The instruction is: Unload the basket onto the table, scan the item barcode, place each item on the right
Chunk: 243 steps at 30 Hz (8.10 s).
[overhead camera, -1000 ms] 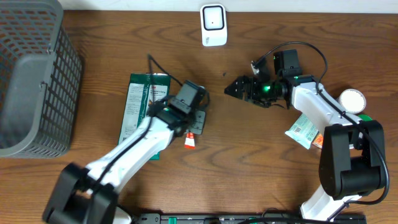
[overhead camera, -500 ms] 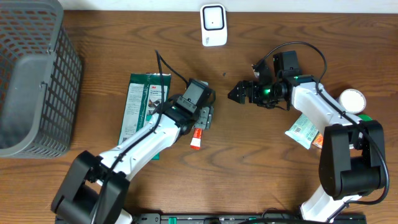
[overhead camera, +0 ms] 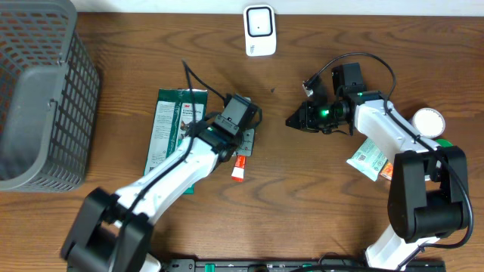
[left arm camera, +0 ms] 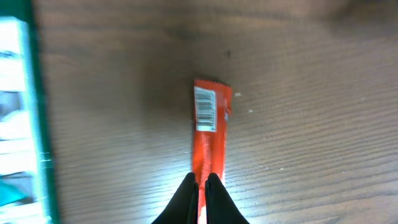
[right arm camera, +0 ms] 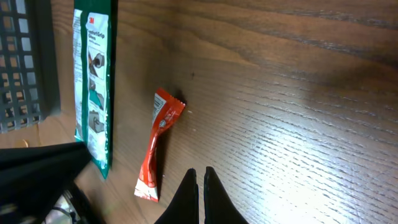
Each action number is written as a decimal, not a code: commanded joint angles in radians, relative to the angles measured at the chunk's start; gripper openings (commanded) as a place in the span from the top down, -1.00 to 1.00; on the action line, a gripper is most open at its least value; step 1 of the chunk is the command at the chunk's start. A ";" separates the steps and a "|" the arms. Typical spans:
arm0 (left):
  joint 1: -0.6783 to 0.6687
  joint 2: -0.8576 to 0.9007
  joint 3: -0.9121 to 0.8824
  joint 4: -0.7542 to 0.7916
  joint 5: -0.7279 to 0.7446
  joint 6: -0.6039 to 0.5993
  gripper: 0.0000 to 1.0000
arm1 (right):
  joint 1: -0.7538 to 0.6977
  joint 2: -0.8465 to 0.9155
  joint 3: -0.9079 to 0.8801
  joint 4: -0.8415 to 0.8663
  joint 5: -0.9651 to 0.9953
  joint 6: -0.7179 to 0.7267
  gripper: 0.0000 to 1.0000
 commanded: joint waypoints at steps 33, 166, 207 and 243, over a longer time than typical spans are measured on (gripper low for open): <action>0.005 0.189 -0.020 0.065 0.132 -0.261 0.85 | 0.017 0.005 0.001 0.002 -0.016 -0.007 0.62; 0.625 -0.434 0.096 -0.174 -0.019 0.036 -0.70 | 0.415 -0.402 0.001 -0.433 0.329 -0.933 0.98; 0.625 -0.433 0.095 -0.151 0.553 0.064 -0.41 | 0.322 -0.402 0.055 -0.023 0.020 0.002 0.97; 0.393 -0.357 0.095 0.074 0.969 0.328 -0.36 | 0.270 -0.402 0.055 0.489 -0.107 0.675 0.97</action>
